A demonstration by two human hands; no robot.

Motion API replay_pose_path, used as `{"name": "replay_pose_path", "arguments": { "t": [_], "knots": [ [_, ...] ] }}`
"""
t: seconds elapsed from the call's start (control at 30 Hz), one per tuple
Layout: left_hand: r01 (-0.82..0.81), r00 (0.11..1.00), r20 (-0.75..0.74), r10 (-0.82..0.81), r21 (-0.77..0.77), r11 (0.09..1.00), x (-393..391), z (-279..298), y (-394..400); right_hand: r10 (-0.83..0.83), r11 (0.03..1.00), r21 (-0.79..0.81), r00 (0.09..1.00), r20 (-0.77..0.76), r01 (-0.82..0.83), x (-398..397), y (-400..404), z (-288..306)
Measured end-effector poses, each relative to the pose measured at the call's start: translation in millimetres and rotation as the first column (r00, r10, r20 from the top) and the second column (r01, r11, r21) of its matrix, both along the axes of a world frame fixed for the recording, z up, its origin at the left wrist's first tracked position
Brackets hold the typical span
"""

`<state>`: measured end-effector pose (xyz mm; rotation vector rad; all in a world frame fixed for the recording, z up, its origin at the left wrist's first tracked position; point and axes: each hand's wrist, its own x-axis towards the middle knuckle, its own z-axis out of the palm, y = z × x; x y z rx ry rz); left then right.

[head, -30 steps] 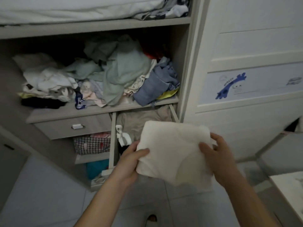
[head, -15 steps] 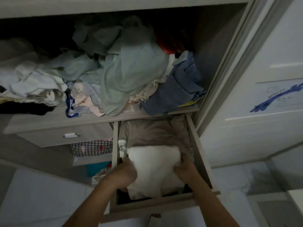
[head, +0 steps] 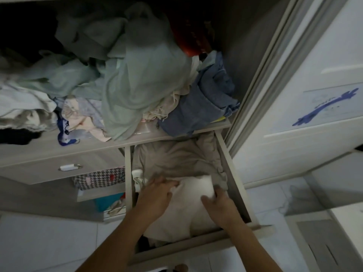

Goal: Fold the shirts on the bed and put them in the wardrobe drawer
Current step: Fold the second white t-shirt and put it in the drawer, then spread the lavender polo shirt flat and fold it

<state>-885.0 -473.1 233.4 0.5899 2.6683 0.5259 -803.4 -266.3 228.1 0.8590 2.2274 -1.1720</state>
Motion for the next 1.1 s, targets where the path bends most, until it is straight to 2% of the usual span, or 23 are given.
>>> {"name": "replay_pose_path", "arguments": {
  "t": [0.1,0.2,0.23,0.27,0.33,0.37,0.47,0.53,0.63,0.77,0.87,0.97,1.1],
  "knots": [
    [-0.062,0.995,-0.077,0.058,-0.057,0.996,9.4,-10.5,11.8,0.042,0.997,0.063,0.997,0.060,-0.046,-3.2,-3.3,0.0],
    [-0.174,0.974,-0.157,0.162,-0.068,0.982,14.5,-6.9,27.4,0.032,0.999,0.030,0.997,-0.067,-0.030,1.6,-7.1,16.6],
    [-0.216,0.961,-0.171,0.216,0.015,0.976,18.1,-3.7,33.2,0.002,1.000,0.010,0.990,-0.143,0.000,10.3,-6.5,24.8],
    [-0.249,0.948,-0.161,0.274,0.161,0.955,24.1,0.9,41.6,-0.055,0.999,-0.014,0.970,-0.237,0.053,23.1,-3.4,31.8],
    [-0.254,0.951,-0.031,0.307,0.485,0.837,42.9,14.5,69.3,-0.247,0.969,-0.102,0.869,-0.428,0.225,58.9,9.1,47.0],
    [-0.249,0.962,0.059,0.267,0.598,0.762,55.9,22.1,87.5,-0.354,0.935,-0.166,0.793,-0.495,0.314,80.2,18.9,54.1],
    [-0.246,0.959,0.281,0.048,0.730,0.638,104.6,40.3,148.1,-0.605,0.782,-0.296,0.556,-0.569,0.548,153.6,58.9,63.1],
    [-0.242,0.917,0.384,-0.103,0.745,0.621,140.4,43.9,190.6,-0.720,0.650,-0.339,0.411,-0.559,0.680,208.5,87.8,58.3],
    [-0.260,0.819,0.519,-0.245,0.716,0.648,197.7,44.1,256.7,-0.804,0.433,-0.370,0.167,-0.571,0.822,299.3,126.0,51.3],
    [-0.227,0.707,0.601,-0.372,0.692,0.685,284.4,43.2,339.5,-0.807,0.170,-0.382,-0.094,-0.583,0.909,420.3,160.9,48.7],
    [-0.132,0.623,0.616,-0.483,0.690,0.711,358.6,40.5,394.6,-0.766,-0.013,-0.388,-0.258,-0.589,0.922,505.6,181.9,43.2],
    [0.030,0.511,0.623,-0.592,0.675,0.737,437.3,38.5,437.3,-0.709,-0.196,-0.390,-0.405,-0.577,0.899,578.4,191.4,39.9],
    [0.225,0.341,0.600,-0.723,0.695,0.683,536.3,35.9,484.5,-0.615,-0.384,-0.361,-0.527,-0.587,0.850,656.4,204.8,30.4]
  ]
}}
